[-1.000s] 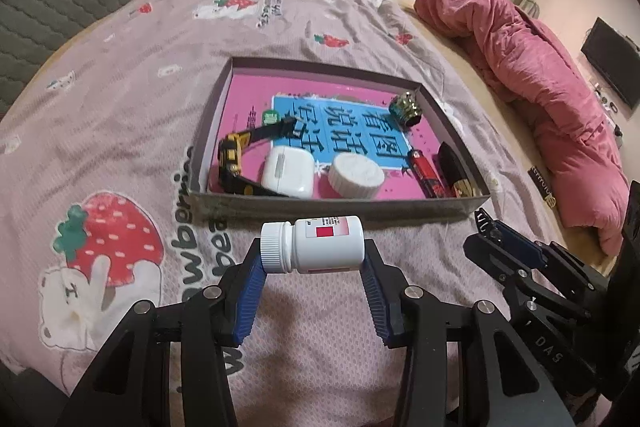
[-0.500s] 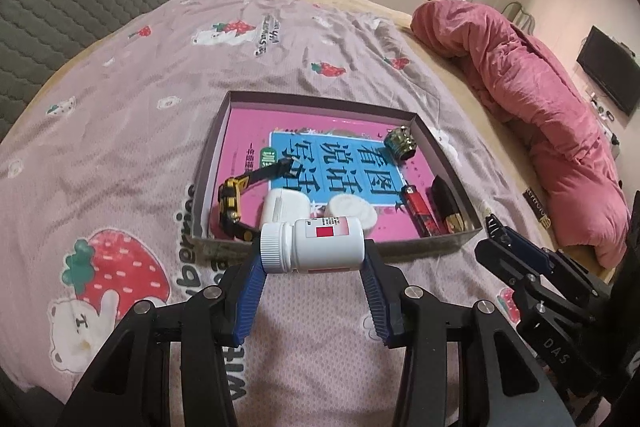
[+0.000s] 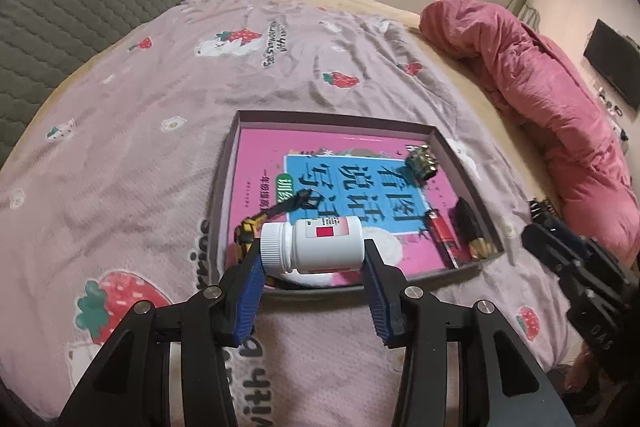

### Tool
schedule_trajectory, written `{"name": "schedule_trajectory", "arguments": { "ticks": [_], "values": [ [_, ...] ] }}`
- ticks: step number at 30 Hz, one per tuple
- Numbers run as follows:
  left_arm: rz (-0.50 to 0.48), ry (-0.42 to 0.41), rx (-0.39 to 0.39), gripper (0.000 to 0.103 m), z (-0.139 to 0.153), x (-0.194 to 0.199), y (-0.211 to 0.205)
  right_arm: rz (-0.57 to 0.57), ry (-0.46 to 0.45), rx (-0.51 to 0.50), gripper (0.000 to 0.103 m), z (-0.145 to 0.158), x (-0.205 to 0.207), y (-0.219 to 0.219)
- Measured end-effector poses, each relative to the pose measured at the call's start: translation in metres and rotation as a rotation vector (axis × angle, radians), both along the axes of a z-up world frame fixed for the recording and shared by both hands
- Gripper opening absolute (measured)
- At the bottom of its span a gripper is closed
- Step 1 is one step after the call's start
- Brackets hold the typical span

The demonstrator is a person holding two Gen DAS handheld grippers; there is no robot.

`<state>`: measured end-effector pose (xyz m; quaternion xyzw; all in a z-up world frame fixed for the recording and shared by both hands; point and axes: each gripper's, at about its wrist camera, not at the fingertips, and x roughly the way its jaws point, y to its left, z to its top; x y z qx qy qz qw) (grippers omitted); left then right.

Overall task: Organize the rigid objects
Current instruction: 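Lift and carry the pill bottle and black clip with both tools over the tray, then lower the pill bottle onto the book with the left tool while the right tool releases the clip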

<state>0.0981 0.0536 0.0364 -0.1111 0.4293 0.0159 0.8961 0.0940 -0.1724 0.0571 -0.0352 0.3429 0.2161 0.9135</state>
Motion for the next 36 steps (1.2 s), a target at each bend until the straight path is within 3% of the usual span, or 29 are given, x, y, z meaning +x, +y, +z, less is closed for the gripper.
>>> {"name": "schedule_trajectory", "arguments": {
  "ticks": [17, 36],
  "values": [
    [0.006, 0.09, -0.004, 0.048, -0.041, 0.03, 0.003, -0.012, 0.074, -0.031, 0.034, -0.032, 0.021, 0.004],
    [-0.004, 0.102, 0.004, 0.048, -0.054, 0.047, -0.001, -0.025, 0.124, -0.063, 0.034, -0.056, 0.037, 0.008]
  ]
}}
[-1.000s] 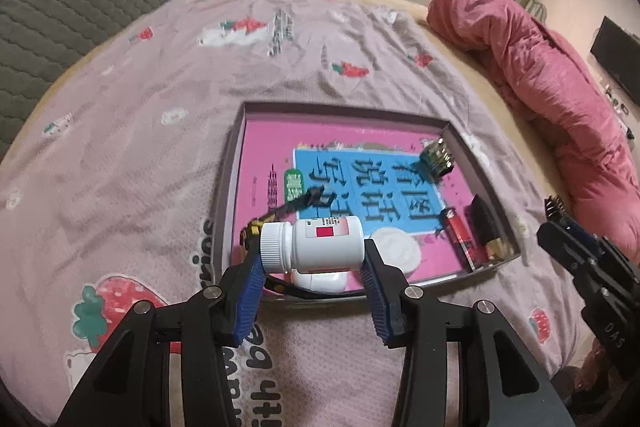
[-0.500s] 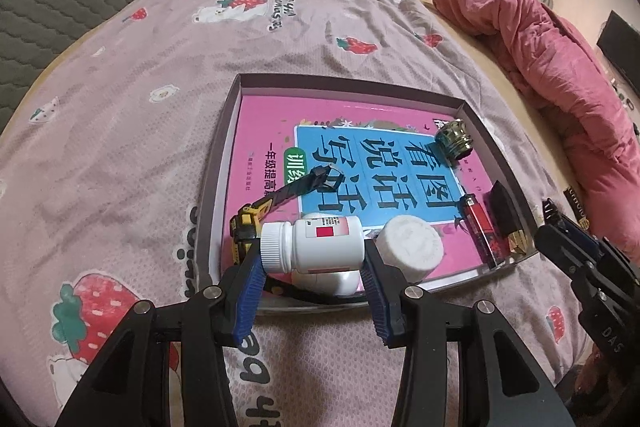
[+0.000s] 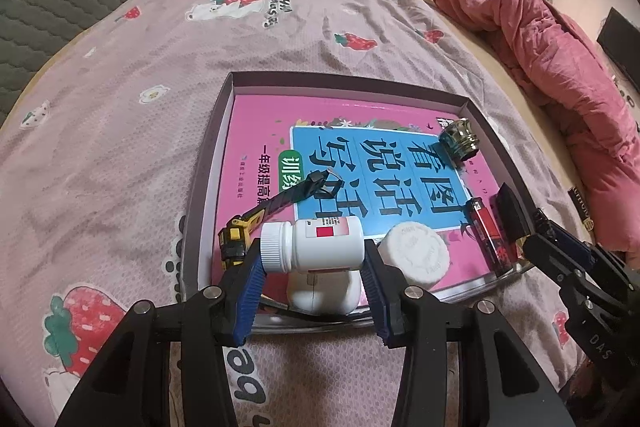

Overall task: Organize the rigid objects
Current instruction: 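Lower the pill bottle onto the book with the left tool while the right tool releases the clip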

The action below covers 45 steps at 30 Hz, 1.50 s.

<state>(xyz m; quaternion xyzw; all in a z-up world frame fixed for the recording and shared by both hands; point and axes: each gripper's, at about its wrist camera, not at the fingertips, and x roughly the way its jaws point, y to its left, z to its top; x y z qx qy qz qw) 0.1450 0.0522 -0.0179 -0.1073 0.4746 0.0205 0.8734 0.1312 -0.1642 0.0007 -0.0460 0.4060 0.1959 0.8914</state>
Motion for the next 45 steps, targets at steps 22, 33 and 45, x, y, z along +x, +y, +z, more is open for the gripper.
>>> {"name": "schedule_trajectory", "arguments": {
  "ticks": [22, 33, 45],
  "values": [
    [-0.01, -0.007, 0.001, 0.048, -0.005, -0.006, -0.011, -0.051, 0.033, -0.129, 0.034, -0.028, 0.015, 0.005],
    [-0.091, 0.005, 0.0, 0.048, -0.006, -0.002, -0.043, -0.062, 0.05, -0.161, 0.034, -0.03, 0.022, 0.005],
    [-0.101, 0.023, -0.055, 0.048, -0.006, -0.01, -0.044, -0.08, 0.079, -0.141, 0.034, -0.033, 0.027, 0.001]
  ]
}}
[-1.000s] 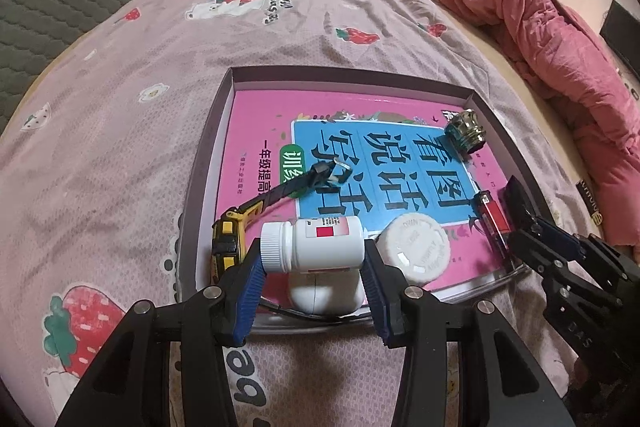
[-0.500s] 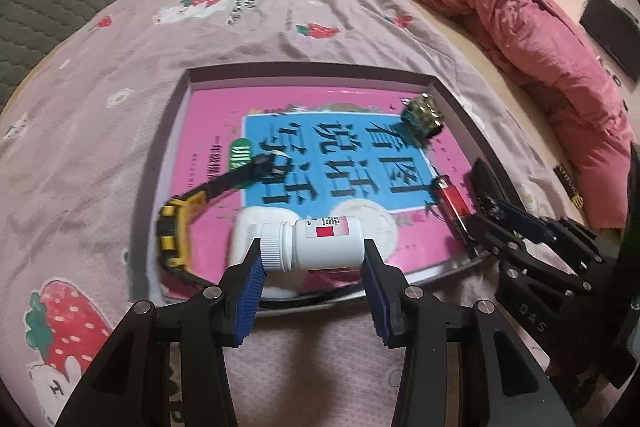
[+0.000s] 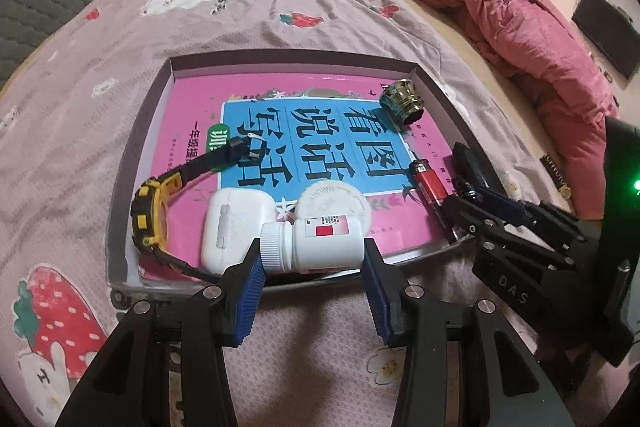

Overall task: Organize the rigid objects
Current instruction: 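Lower the pill bottle onto the book with the left tool while the right tool releases the clip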

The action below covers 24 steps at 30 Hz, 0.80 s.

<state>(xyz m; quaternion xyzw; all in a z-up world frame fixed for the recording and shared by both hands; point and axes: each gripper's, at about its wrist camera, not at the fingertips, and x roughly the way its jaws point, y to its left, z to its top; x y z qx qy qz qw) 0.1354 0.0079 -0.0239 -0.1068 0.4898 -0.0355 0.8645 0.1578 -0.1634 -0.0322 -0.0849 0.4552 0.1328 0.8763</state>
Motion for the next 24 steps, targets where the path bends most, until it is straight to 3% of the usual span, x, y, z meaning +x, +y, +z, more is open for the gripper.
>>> {"name": "schedule_trajectory", "arguments": {
  "ticks": [24],
  "values": [
    [-0.015, 0.038, -0.009, 0.048, 0.001, 0.006, -0.002, -0.044, -0.028, 0.091, 0.034, 0.023, -0.018, -0.021]
  ]
}}
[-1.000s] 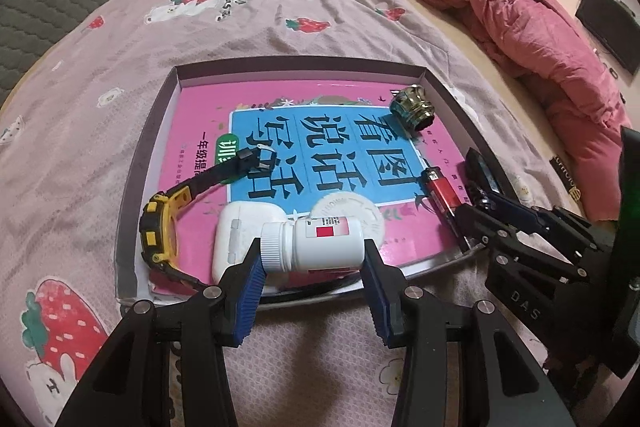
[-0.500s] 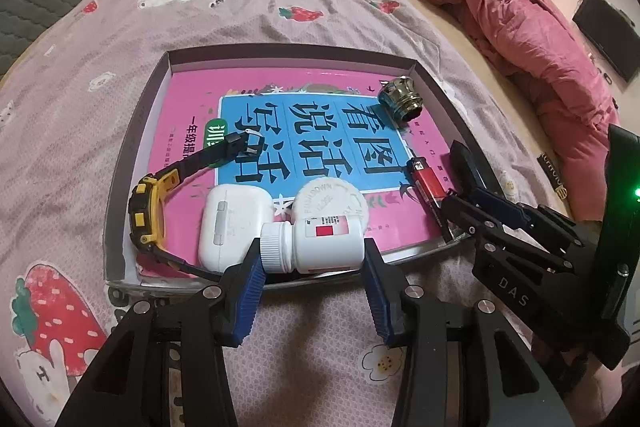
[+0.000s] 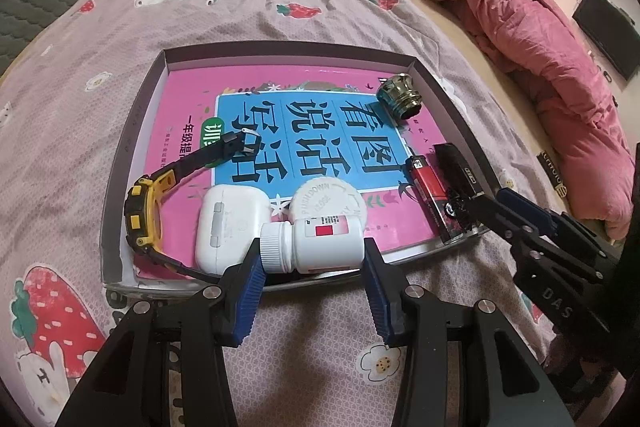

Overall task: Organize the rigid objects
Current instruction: 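Lower the pill bottle onto the book with the left tool while the right tool releases the clip, then withdraw both open tools away from the tray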

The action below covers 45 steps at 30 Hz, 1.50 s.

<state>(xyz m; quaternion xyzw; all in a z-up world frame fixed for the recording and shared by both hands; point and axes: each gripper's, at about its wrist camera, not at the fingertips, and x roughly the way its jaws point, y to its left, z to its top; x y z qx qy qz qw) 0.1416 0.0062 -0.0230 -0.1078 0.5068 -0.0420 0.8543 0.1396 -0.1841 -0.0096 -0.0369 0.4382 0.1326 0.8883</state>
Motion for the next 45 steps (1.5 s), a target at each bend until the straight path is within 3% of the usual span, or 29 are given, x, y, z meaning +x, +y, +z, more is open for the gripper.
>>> {"name": "schedule_trajectory", "arguments": {
  "ticks": [34, 37, 41, 45],
  "values": [
    [0.01, -0.001, 0.003, 0.049, 0.004, -0.006, 0.004, 0.022, -0.009, 0.002, 0.034, 0.007, -0.007, 0.008],
    [0.014, -0.015, 0.005, 0.053, 0.007, -0.008, 0.004, 0.022, -0.016, 0.002, 0.034, 0.011, -0.009, 0.009],
    [0.015, -0.046, 0.013, 0.061, 0.015, -0.013, 0.004, 0.025, -0.031, 0.011, 0.047, 0.016, -0.013, 0.009],
    [0.022, -0.078, 0.041, 0.065, 0.024, -0.019, 0.005, 0.036, -0.043, 0.013, 0.047, 0.021, -0.02, 0.012]
  ]
}}
